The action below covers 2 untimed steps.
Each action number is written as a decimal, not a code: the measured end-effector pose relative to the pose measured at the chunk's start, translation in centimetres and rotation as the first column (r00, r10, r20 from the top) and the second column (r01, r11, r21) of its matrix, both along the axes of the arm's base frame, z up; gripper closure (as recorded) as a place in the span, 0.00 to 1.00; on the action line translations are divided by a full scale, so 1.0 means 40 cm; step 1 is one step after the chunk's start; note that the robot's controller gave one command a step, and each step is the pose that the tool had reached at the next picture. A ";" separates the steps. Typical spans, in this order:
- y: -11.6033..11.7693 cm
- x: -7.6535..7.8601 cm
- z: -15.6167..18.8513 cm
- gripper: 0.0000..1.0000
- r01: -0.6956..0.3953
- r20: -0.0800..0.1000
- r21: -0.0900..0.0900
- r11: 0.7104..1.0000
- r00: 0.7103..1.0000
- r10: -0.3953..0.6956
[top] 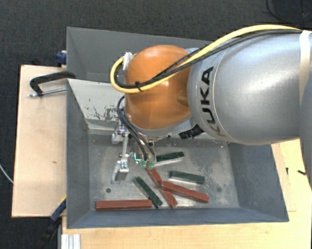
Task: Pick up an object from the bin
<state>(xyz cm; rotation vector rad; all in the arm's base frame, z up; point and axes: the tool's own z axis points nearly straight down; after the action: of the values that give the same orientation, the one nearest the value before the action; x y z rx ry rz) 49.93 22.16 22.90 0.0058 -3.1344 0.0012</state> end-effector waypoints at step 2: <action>-0.044 0.004 -0.130 0.00 -0.022 0.012 0.004 1.000 1.000 0.022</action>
Offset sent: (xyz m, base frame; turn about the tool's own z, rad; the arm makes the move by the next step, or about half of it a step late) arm -0.0012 -0.0456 -0.1391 -0.0529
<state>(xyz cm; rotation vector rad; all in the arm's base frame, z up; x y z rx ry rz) 50.10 20.38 17.70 0.0398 -3.1463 -0.0048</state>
